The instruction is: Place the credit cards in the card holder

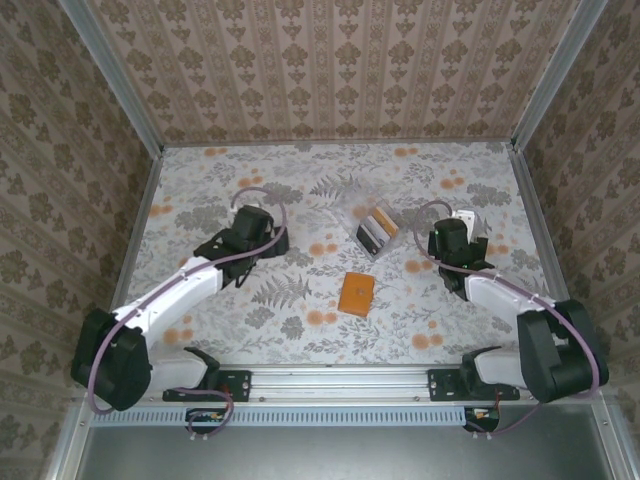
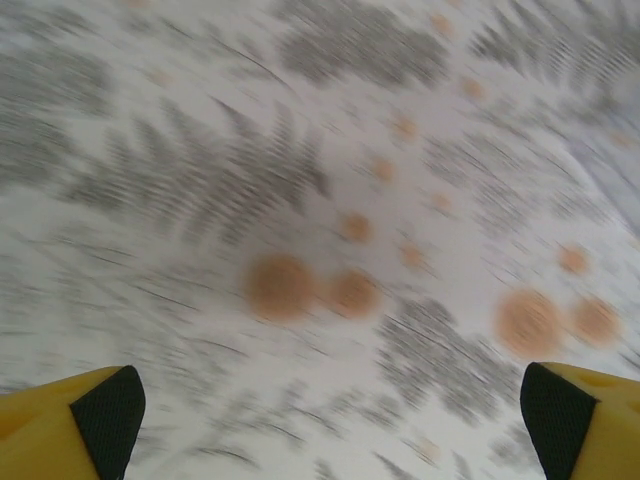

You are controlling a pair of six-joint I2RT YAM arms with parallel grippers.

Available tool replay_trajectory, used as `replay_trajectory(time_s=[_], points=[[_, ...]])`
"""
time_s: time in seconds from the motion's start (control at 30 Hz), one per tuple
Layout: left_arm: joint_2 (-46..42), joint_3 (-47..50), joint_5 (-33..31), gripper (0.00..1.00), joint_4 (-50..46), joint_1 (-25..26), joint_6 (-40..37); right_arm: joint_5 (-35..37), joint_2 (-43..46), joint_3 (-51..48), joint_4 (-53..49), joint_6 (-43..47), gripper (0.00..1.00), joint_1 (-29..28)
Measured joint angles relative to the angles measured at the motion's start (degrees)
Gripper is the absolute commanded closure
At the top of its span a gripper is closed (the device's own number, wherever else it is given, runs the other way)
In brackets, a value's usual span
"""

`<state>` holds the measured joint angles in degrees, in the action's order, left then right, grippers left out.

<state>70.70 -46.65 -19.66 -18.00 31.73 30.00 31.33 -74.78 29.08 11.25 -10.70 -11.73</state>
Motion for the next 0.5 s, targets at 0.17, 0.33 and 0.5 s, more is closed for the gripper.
replay_trajectory(time_s=[0.17,0.33,0.5], points=[[-3.04,3.45,-7.82,0.00,2.43,-9.40,-5.57,-5.11,-4.85,-1.03,12.79,5.84,0.11,0.20],[-4.66,12.00,-11.04,0.00,13.05,-15.26,-13.20,-8.22,-7.78,-3.63,25.59,10.14,0.09,2.01],[-4.07,15.08,-8.66,0.00,20.46,-20.57,-18.36,-9.86,-9.22,-6.34,31.67,10.45,0.08,4.83]])
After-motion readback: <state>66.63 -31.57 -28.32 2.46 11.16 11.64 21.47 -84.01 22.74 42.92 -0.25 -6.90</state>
